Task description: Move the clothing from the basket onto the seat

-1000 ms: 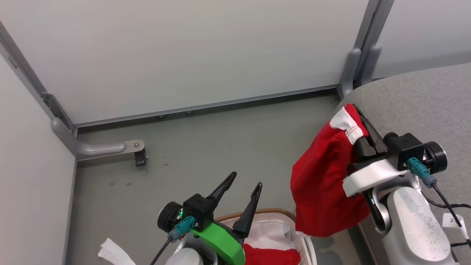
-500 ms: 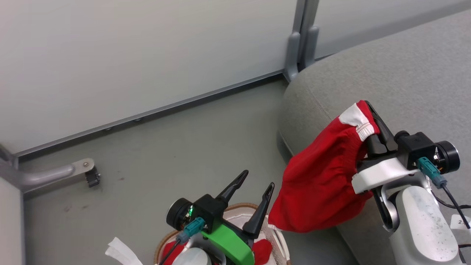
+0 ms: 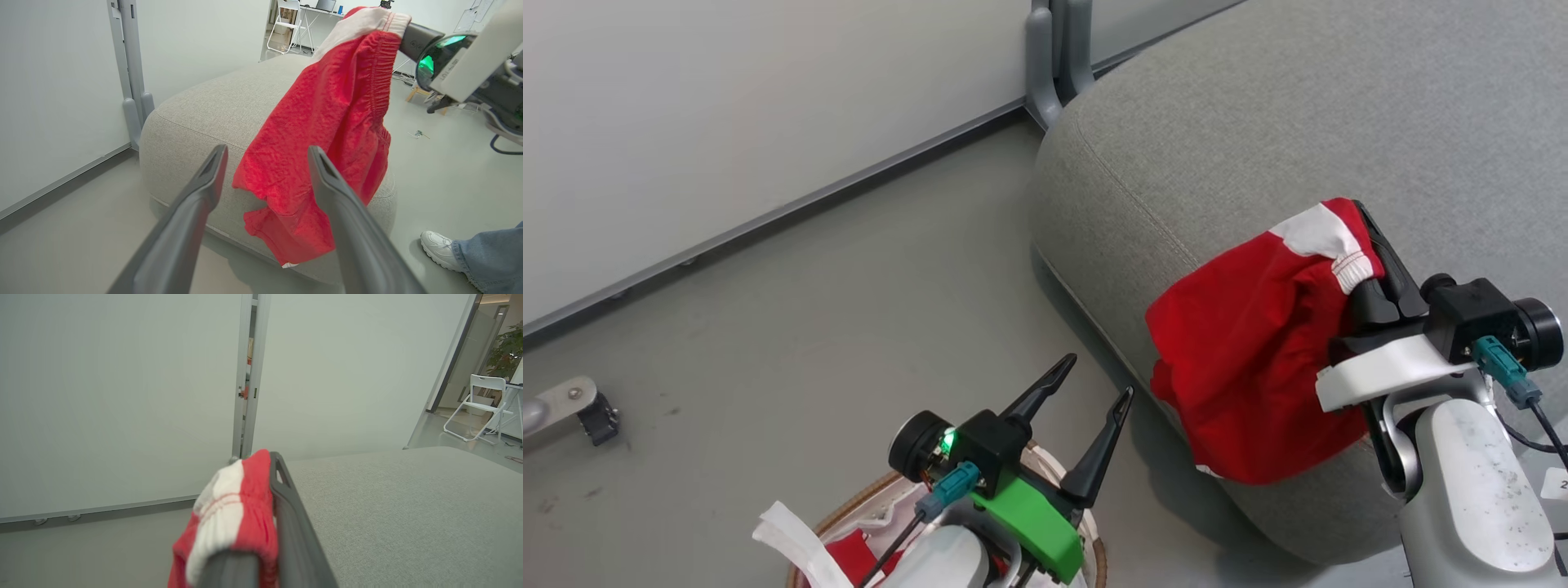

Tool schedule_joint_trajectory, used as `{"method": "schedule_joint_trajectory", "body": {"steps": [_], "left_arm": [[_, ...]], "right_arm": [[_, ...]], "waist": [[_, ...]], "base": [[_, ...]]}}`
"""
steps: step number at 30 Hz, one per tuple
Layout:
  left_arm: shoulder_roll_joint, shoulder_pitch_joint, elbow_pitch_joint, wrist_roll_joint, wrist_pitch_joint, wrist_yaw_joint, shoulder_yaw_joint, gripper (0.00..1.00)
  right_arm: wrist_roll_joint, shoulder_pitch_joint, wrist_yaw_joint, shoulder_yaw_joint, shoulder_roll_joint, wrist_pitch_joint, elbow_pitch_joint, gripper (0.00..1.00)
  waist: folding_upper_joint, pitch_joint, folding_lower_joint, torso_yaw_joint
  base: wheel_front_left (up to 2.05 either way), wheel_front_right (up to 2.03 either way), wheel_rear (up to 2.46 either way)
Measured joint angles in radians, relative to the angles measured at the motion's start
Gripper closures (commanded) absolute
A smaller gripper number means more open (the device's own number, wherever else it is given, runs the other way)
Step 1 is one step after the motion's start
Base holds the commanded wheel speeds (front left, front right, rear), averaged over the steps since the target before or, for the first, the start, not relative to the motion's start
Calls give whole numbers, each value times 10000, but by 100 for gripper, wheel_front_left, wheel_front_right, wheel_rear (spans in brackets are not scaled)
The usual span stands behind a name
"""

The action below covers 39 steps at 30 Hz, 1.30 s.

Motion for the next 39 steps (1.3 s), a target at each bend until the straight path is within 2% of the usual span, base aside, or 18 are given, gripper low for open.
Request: {"method": "schedule_joint_trajectory", "body": {"steps": [9,17,19,25,31,36,39], "left_arm": [[282,-439,-81,174,0,0,-12,0],[589,-1002,-314,418,0,0,75,0],[681,-1131,-380,464,0,0,59,0],[913,-1561,-522,913,0,0,-84,0],[978,-1887,-855,1202,0,0,-40,0],[1034,-2053,-1026,1473,0,25,-10,0],[1078,-2173,-1118,1561,0,48,15,0]], "right_arm": [[-65,-816,0,-395,8,2,-117,100],[-859,-3443,0,-1425,-17,0,-130,100],[-1101,-4157,2,-1687,-257,2,-6,100],[-1166,-6461,0,-2894,-1609,0,704,100],[-1659,-8001,0,-3843,-2780,-2,1281,100],[-2251,-8724,0,-4558,-3260,-8,1964,100],[-2500,-8925,0,-5076,-3149,-13,2575,100]], "waist": [[0,811,0,-142],[0,1660,0,225],[0,1895,1,344],[0,2680,0,794],[0,3484,1,1247],[0,4109,1,1607],[0,4515,2,1790]], "base": [[0,0,0],[0,0,0],[0,0,0],[0,0,0],[0,0,0],[0,0,0],[0,0,0]]}}
